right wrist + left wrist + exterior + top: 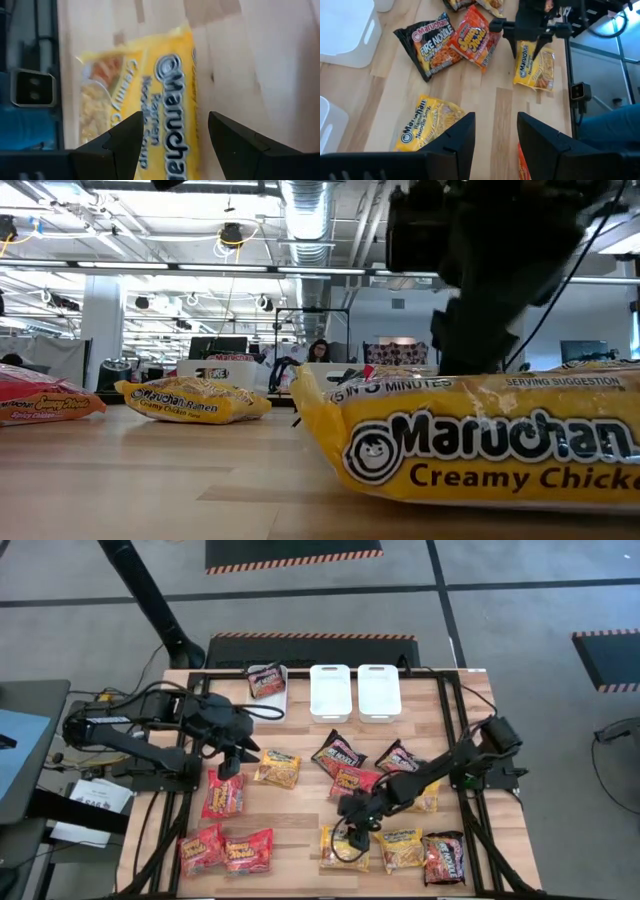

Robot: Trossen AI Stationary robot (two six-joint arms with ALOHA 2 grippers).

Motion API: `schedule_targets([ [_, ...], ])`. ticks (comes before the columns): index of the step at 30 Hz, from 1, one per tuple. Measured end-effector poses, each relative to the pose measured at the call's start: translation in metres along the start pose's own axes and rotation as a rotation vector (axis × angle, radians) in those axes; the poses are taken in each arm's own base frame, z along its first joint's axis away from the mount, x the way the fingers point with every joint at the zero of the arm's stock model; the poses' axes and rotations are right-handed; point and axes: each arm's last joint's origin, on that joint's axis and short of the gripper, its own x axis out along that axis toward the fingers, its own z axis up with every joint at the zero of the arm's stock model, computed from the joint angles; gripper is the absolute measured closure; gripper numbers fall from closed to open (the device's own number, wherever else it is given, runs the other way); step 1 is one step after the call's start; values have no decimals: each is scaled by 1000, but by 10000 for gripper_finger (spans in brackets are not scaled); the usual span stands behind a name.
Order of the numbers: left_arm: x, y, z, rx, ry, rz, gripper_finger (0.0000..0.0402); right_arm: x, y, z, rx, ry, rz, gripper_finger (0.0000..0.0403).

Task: Sort Maruchan noodles
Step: Put the yellow noodle pack into the right white bin

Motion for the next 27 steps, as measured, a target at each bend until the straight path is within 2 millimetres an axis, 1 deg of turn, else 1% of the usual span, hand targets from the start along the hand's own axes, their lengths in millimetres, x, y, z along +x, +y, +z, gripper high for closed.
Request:
schedule_targets([
  [3,0,-1,0,-2,-4,15,269,7,-2,-4,7,23,-15,154],
  [13,0,0,0,-8,-14,47,269,6,1,-7,48,51,4,154],
  [19,0,0,0,-8,-16,53,269,6,0,-13,95,93,-24,157],
  [23,0,0,0,-8,-16,53,269,6,-1,-14,141,125,-25,184],
  [27,0,0,0,-8,-16,53,269,5,-1,-14,173,127,-29,240],
])
